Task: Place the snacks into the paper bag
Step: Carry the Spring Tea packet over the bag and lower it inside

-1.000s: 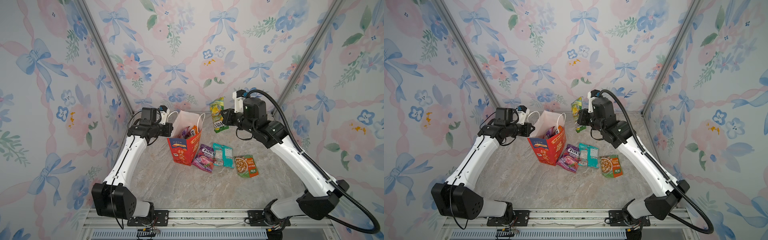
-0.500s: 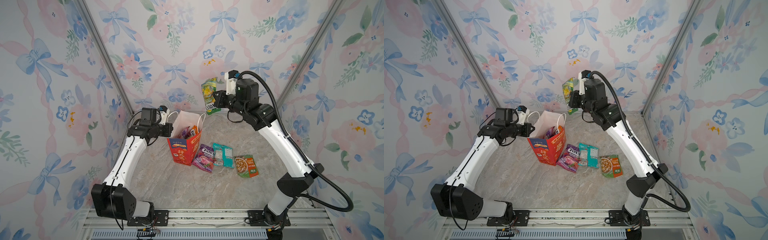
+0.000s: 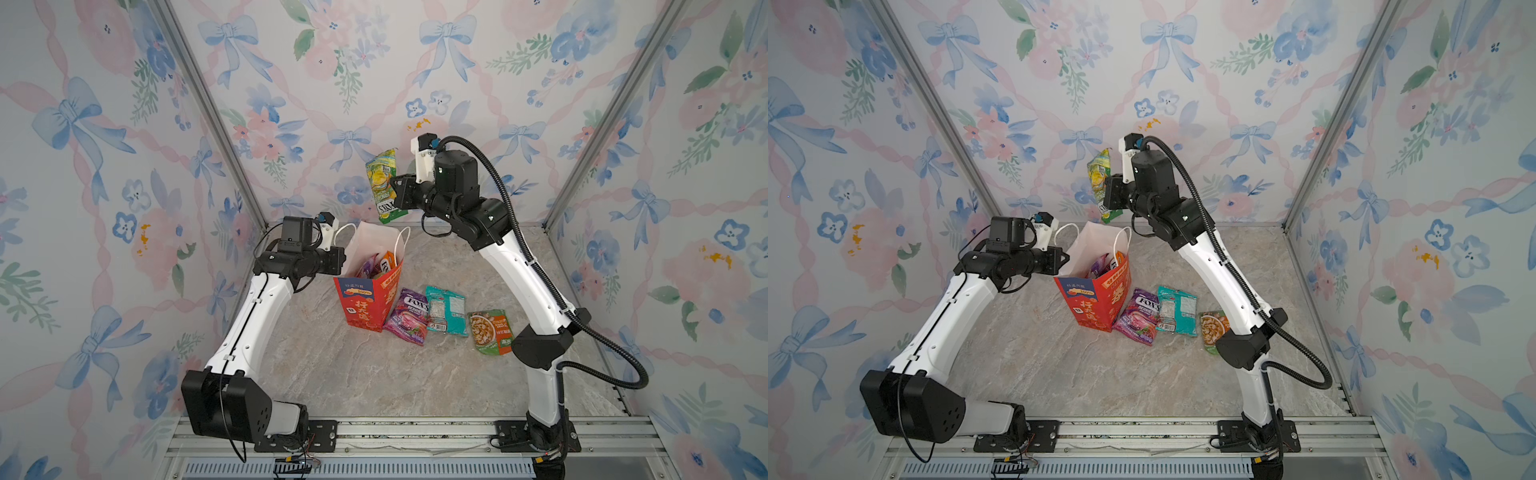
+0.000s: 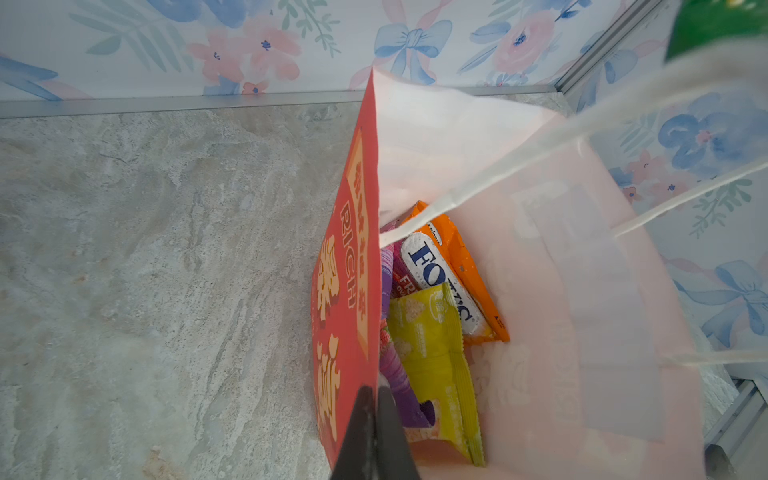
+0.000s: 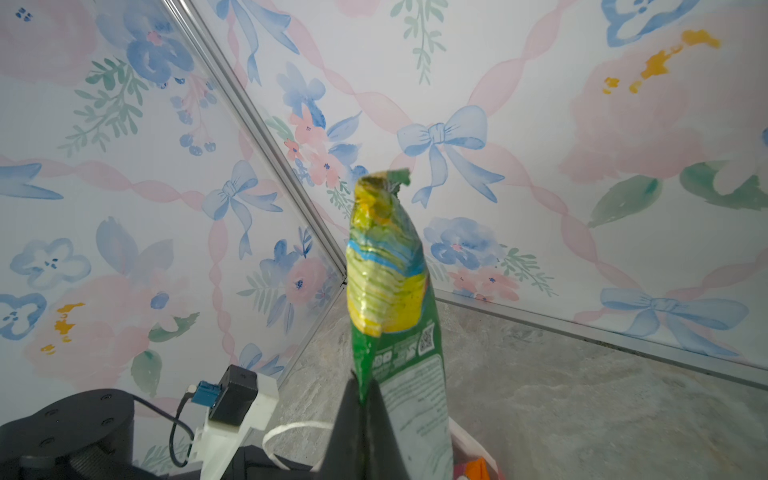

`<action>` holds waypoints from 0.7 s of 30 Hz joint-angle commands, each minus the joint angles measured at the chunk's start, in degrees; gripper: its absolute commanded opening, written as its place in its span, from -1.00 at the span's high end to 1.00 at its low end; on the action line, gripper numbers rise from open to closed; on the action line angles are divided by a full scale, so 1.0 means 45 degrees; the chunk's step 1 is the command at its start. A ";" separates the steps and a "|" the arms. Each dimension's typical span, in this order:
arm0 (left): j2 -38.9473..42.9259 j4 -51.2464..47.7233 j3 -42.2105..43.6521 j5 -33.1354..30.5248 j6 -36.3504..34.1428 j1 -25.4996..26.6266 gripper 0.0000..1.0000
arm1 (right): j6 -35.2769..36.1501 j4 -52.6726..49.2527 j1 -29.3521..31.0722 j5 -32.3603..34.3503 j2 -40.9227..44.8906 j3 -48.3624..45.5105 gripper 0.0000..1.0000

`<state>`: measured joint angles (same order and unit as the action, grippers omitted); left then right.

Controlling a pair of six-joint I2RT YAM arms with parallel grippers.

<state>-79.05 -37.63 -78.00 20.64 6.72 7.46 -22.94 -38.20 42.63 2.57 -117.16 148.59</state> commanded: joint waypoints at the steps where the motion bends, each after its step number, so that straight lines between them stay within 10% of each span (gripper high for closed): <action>1: 0.0365 -0.0371 0.0223 0.0196 0.0035 -0.0072 1.00 | -0.0113 0.0260 0.0379 -0.0201 0.0434 -0.0322 1.00; 21: 0.0338 -0.0315 0.0221 0.0275 0.0011 -0.0068 1.00 | -0.2384 0.3728 0.1244 0.1032 0.4830 -0.8740 1.00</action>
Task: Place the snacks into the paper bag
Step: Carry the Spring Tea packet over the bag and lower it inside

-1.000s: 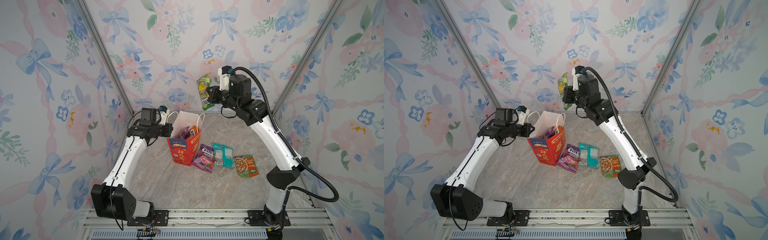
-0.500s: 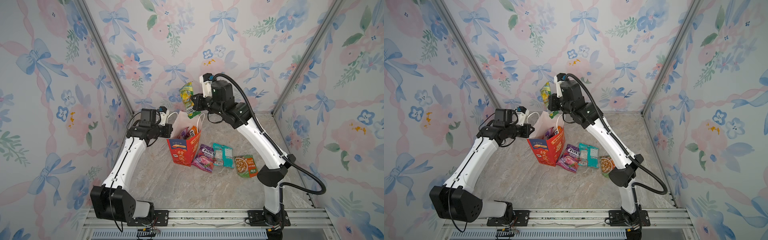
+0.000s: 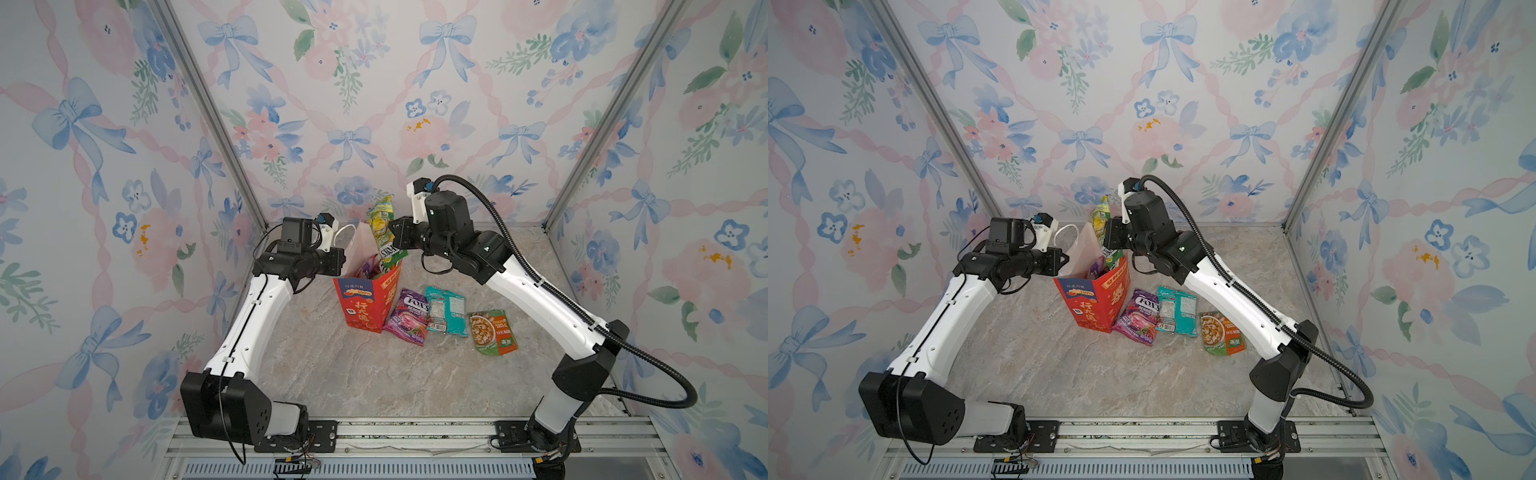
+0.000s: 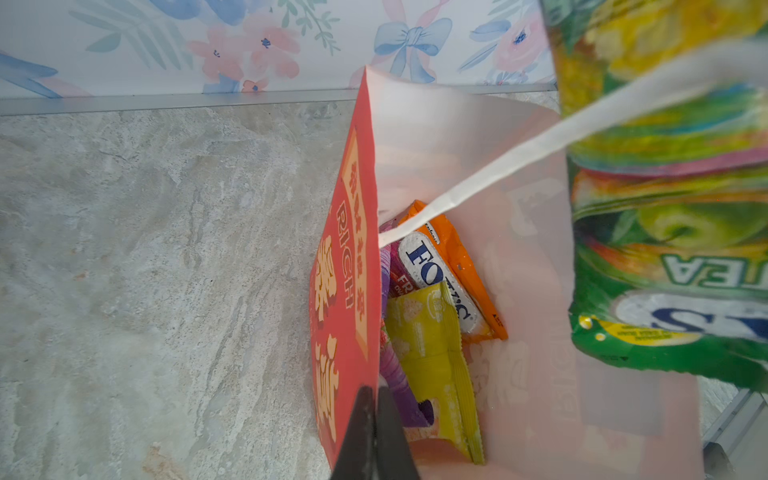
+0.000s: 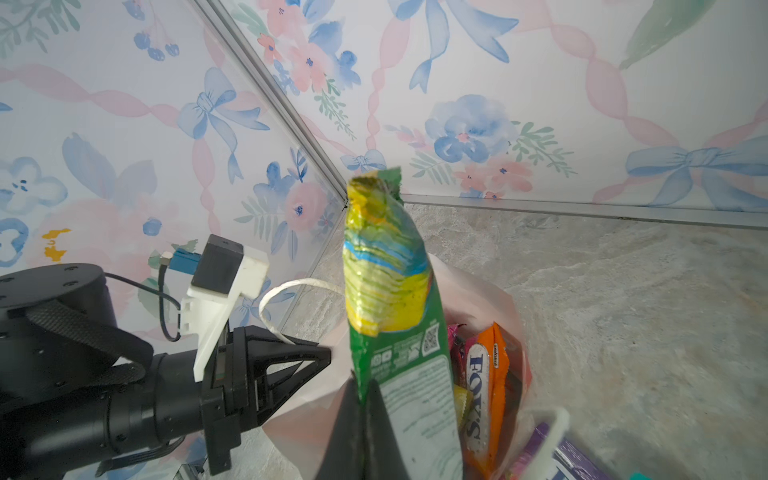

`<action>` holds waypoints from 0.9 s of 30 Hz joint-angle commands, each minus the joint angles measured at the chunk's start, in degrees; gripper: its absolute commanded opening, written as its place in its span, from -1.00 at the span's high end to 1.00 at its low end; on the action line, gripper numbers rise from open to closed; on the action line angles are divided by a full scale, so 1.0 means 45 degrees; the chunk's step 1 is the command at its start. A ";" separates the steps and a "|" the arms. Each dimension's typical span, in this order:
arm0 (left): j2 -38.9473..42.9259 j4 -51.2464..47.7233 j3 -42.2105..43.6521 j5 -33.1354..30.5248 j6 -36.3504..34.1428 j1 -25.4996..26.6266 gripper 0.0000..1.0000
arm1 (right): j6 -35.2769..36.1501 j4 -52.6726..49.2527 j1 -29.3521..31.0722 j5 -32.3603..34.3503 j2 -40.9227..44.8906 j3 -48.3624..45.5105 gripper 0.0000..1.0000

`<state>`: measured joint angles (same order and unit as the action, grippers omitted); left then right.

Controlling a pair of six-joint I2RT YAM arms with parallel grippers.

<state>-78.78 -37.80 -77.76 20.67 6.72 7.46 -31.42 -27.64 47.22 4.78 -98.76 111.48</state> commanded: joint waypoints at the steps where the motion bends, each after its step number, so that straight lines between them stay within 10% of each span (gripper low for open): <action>1: 0.0271 -0.0272 0.0169 0.0271 0.0010 -0.0060 1.00 | -0.0570 0.1505 0.0256 0.0633 0.0810 -0.0733 1.00; 27: 0.0223 -0.0198 0.0209 0.0329 -0.0004 -0.0057 1.00 | -0.2490 0.3002 0.0679 0.0409 -0.0052 -0.2019 1.00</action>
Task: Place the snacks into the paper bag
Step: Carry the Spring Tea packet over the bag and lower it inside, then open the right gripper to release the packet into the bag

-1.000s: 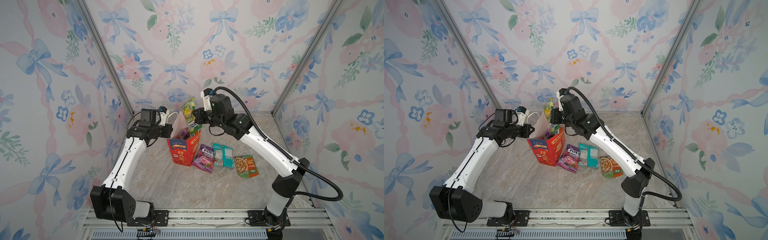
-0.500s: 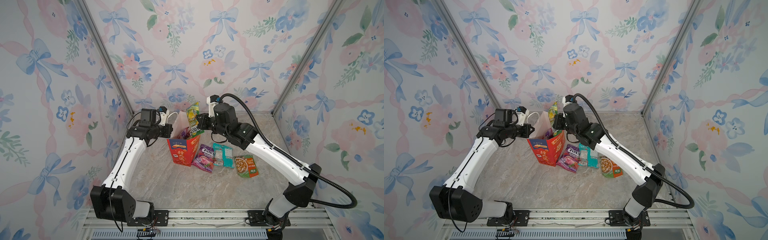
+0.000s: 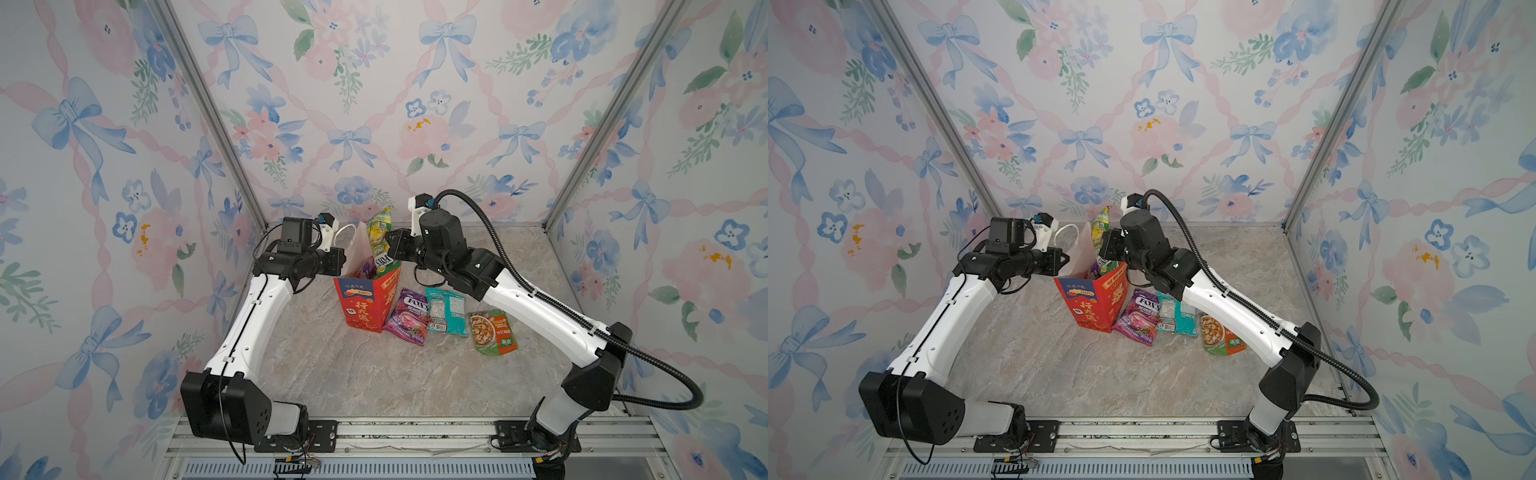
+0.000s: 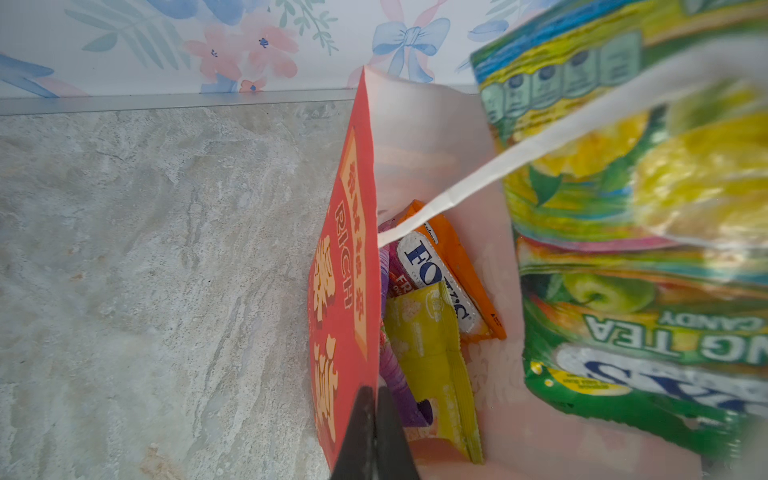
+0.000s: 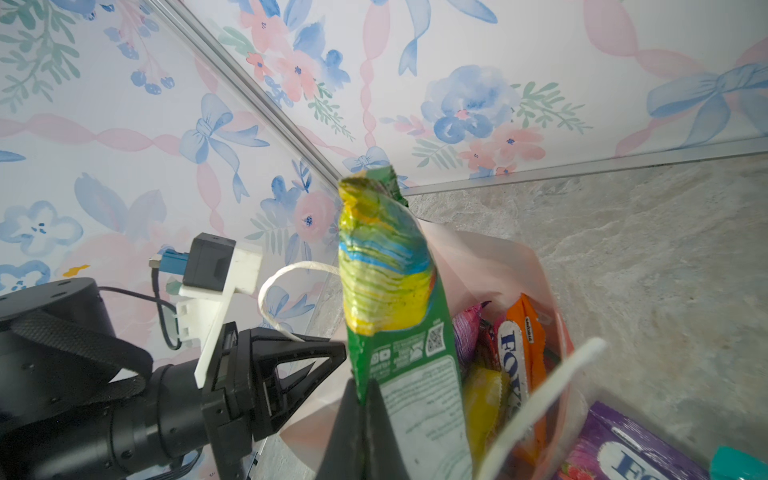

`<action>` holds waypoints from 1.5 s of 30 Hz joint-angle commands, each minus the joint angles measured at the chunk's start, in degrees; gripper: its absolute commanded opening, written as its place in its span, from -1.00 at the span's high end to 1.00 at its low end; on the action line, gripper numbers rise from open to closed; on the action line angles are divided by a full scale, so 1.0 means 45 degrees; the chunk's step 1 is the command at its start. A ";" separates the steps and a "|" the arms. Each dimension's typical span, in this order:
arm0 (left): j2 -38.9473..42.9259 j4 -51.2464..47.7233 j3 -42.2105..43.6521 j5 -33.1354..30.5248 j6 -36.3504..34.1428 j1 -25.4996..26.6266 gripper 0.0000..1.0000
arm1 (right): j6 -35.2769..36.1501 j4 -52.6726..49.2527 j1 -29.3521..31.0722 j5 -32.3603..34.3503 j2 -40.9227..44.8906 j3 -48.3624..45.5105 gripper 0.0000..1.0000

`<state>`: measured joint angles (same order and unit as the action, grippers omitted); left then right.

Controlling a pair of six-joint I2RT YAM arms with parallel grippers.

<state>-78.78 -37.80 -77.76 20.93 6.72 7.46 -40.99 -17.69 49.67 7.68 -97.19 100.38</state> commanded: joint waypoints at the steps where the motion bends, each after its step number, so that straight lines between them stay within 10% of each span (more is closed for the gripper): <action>1: 0.0227 -0.0210 0.0226 0.0271 -0.0009 -0.0058 1.00 | -0.0396 0.0833 0.0134 -0.0240 -0.0492 0.0514 1.00; 25: 0.0280 -0.0188 0.0267 0.0266 -0.0126 -0.0077 1.00 | -0.1594 0.1610 0.0117 -0.0503 -0.1803 0.1207 1.00; 33: 0.0271 -0.0182 0.0266 0.0276 -0.0126 -0.0097 1.00 | -0.1025 0.1734 0.0017 0.0095 -0.0693 0.0225 -0.14; 45: 0.0283 -0.0184 0.0248 0.0268 -0.0048 -0.0115 1.00 | 0.0319 0.1027 -0.0094 -0.0716 0.0374 0.0037 -0.82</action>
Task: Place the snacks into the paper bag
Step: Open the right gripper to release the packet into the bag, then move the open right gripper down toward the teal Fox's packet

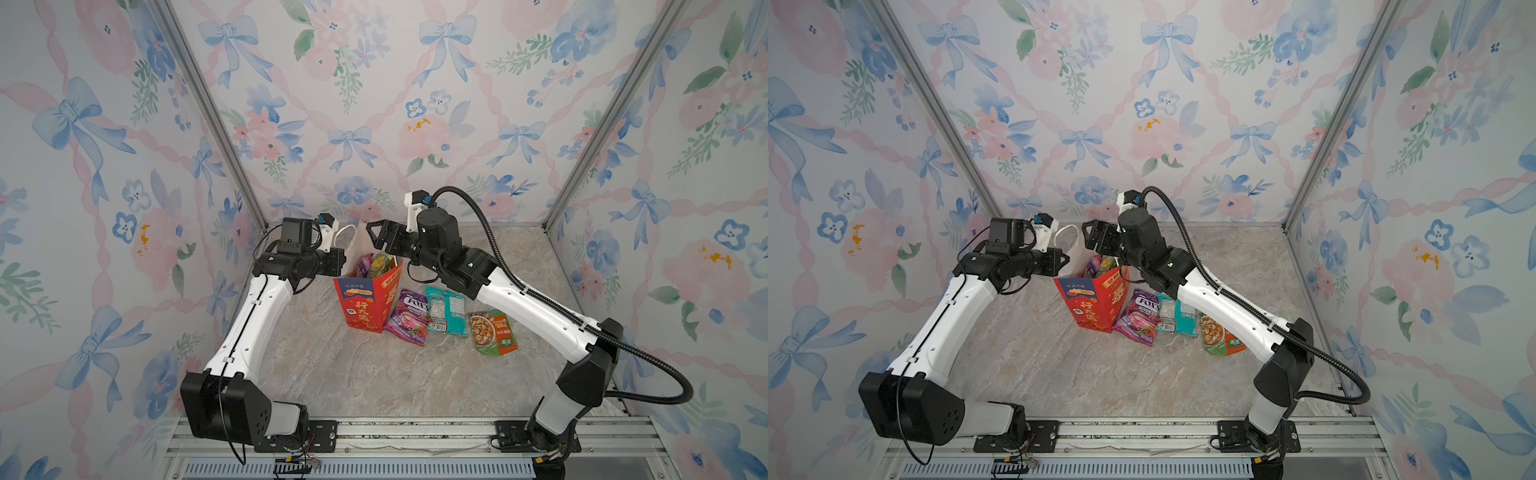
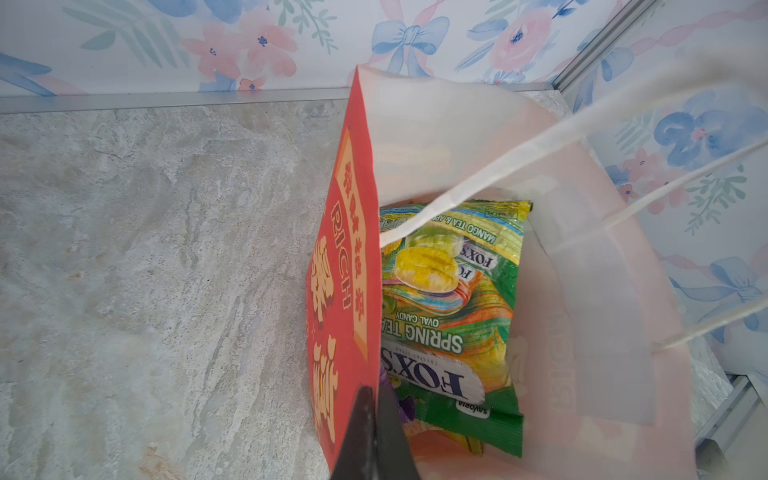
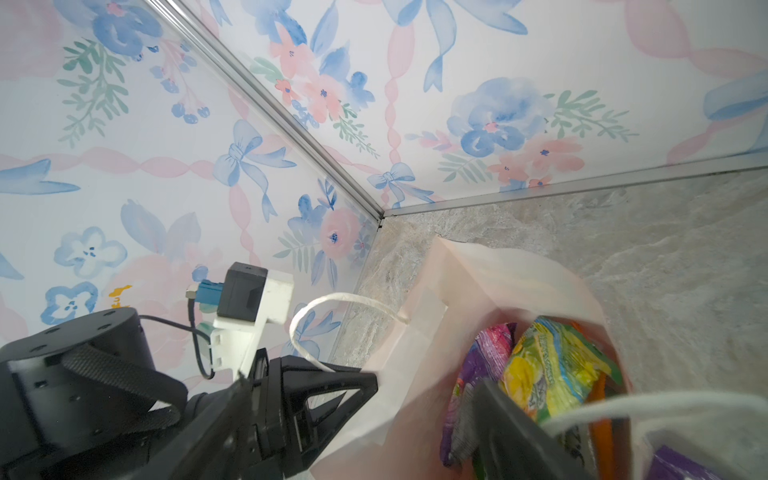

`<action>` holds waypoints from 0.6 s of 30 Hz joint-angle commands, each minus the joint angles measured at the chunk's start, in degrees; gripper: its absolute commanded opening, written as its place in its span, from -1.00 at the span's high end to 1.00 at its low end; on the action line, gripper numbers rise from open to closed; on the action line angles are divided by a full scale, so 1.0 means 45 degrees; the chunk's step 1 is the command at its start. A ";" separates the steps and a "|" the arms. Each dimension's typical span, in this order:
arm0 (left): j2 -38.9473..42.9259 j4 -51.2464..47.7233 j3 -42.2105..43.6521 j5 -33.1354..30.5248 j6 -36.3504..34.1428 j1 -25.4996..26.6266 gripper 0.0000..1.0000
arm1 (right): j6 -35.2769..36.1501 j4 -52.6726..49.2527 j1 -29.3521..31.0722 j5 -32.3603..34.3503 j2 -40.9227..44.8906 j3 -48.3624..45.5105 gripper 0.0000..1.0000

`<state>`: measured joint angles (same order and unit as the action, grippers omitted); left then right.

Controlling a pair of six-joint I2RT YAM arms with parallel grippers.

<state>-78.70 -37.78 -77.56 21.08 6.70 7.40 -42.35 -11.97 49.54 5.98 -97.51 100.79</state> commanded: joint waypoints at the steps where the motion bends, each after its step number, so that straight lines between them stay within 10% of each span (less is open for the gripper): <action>1: 0.0281 -0.0198 0.0204 0.0219 -0.0043 -0.0101 1.00 | 0.0740 -0.0391 -0.0065 -0.0471 0.0533 -0.0055 -0.85; 18: 0.0242 -0.0198 0.0126 0.0220 0.0035 -0.0103 1.00 | 0.1720 -0.2194 -0.1384 -0.0749 0.5494 -0.5508 -0.97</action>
<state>-78.70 -37.78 -77.56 21.08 6.70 7.40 -35.55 -17.34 44.58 1.08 -76.62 80.23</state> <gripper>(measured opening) 0.047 0.989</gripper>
